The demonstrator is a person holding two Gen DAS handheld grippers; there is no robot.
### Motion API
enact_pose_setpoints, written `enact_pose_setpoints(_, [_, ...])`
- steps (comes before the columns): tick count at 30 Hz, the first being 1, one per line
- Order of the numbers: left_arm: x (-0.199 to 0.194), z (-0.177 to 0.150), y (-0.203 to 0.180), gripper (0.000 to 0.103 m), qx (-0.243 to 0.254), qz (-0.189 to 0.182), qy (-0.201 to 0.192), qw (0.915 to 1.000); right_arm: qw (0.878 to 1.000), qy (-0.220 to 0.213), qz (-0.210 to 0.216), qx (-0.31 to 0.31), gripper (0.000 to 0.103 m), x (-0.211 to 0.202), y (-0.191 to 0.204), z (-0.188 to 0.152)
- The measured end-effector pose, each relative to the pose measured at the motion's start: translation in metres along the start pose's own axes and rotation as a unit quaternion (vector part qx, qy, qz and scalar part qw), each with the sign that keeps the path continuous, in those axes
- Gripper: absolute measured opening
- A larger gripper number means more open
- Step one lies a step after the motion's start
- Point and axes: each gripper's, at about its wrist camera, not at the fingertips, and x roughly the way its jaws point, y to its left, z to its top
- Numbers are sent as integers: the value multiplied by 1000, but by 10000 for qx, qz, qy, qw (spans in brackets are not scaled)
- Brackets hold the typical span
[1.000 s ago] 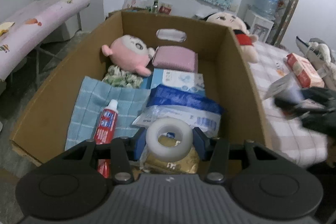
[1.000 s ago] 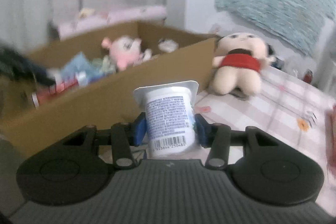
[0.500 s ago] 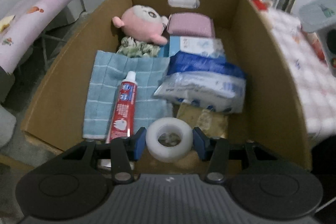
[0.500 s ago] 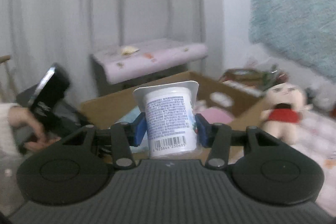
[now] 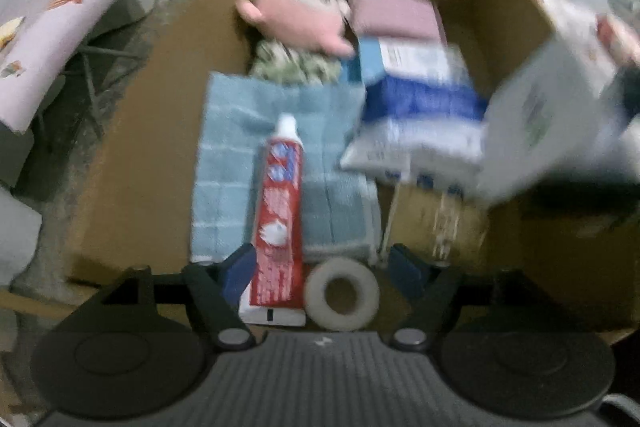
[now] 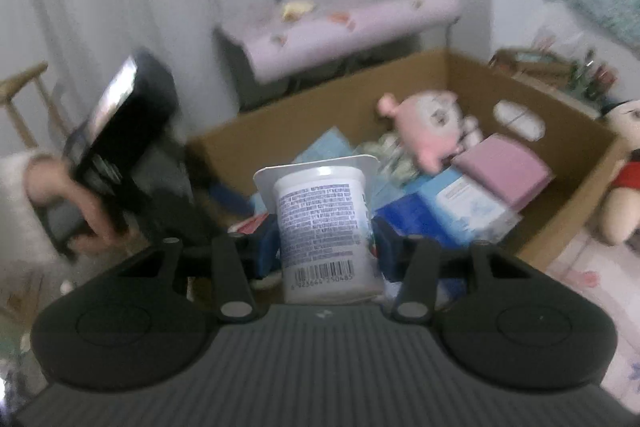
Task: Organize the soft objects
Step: 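Open both tools over the box to drop the tape roll and yogurt cup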
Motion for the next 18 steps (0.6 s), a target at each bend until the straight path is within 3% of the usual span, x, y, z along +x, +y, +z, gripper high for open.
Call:
enact_pose_setpoints(3, [-22, -1, 14, 76, -475, 22, -401, 9981, 9981, 567, 142, -215, 48, 26, 6, 5])
enact_pose_setpoints(7, [-46, -8, 36, 76, -1132, -44, -939, 9891, 9911, 1246, 314, -333, 48, 59, 16, 5])
enact_pose_setpoints(13, [-42, -15, 45, 75, -1559, -337, -968, 9824, 9683, 2321, 768, 514, 52, 104, 0, 6])
enact_pose_setpoints(16, [-44, -19, 43, 75, -1515, -271, -1055, 9824, 9632, 2543, 782, 388, 81, 106, -3, 10])
enact_pose_setpoints(18, [-43, -18, 42, 75, -1524, -273, -1083, 9820, 9664, 2483, 606, 290, 84, 99, -5, 13])
